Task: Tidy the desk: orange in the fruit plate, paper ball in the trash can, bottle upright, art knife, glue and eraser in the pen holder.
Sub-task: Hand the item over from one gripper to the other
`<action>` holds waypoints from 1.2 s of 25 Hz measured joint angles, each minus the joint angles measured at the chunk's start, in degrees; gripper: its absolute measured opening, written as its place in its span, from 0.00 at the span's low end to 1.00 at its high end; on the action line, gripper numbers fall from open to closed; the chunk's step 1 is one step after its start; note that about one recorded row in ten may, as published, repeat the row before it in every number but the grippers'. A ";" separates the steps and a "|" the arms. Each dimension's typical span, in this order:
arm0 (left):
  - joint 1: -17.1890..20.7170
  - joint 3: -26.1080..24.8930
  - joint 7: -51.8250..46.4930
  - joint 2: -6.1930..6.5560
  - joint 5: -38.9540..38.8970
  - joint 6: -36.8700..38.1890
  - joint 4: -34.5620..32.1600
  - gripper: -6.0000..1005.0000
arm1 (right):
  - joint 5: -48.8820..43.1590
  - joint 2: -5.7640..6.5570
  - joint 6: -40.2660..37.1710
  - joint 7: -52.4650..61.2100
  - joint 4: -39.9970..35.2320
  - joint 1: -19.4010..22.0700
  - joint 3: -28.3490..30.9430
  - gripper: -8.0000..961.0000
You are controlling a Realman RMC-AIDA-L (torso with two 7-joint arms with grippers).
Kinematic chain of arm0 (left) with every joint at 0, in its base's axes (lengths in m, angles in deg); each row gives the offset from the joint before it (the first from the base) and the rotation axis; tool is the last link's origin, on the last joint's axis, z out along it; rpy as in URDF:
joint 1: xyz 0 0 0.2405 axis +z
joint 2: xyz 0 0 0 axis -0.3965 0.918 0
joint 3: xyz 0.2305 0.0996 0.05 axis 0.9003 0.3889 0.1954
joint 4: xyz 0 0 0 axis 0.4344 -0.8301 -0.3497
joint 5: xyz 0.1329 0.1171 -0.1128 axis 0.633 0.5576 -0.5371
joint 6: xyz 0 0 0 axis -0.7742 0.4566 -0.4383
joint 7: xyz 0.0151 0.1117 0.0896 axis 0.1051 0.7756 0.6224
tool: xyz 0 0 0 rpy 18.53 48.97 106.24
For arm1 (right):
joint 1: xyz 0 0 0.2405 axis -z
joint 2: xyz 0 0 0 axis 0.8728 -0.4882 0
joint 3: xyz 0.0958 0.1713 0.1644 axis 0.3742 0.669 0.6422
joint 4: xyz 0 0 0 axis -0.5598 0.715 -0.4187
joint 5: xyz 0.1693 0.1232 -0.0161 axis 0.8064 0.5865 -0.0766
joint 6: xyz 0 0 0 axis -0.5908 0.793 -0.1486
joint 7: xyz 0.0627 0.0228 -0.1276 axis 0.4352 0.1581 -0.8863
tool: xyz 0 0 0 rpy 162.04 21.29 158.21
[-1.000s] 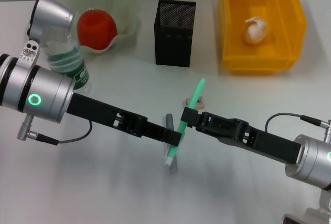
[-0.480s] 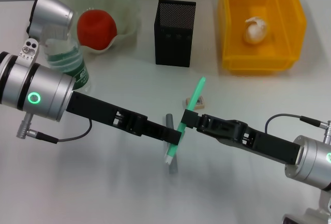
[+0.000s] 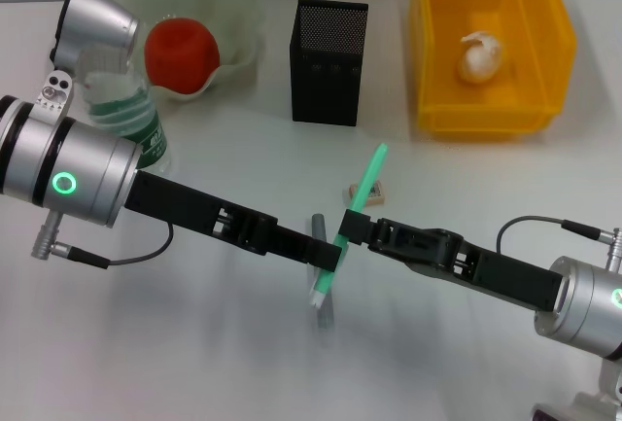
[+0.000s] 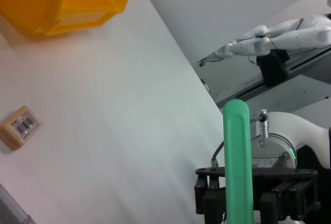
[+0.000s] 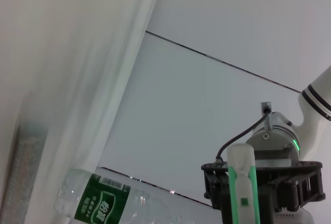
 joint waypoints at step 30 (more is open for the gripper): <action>0.00 0.09 0.42 -0.37 0.03 0.23 0.03 0.14 | -0.07 0.00 0.42 -0.04 -0.36 -0.73 0.00 0.22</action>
